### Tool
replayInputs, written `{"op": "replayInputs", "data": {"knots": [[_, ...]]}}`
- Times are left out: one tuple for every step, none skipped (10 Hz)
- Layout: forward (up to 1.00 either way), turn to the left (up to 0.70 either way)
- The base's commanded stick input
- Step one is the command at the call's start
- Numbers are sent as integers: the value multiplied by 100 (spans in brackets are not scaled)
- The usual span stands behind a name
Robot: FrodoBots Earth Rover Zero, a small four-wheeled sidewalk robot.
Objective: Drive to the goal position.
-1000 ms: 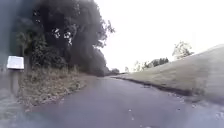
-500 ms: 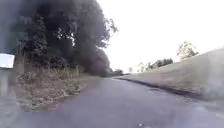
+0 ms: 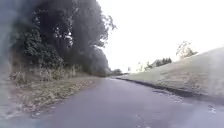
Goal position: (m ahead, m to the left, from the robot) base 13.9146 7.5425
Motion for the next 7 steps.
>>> {"op": "replayInputs", "data": {"knots": [[100, 0], [100, 0], [100, 0], [100, 0], [100, 0], [100, 0], [100, 0]]}}
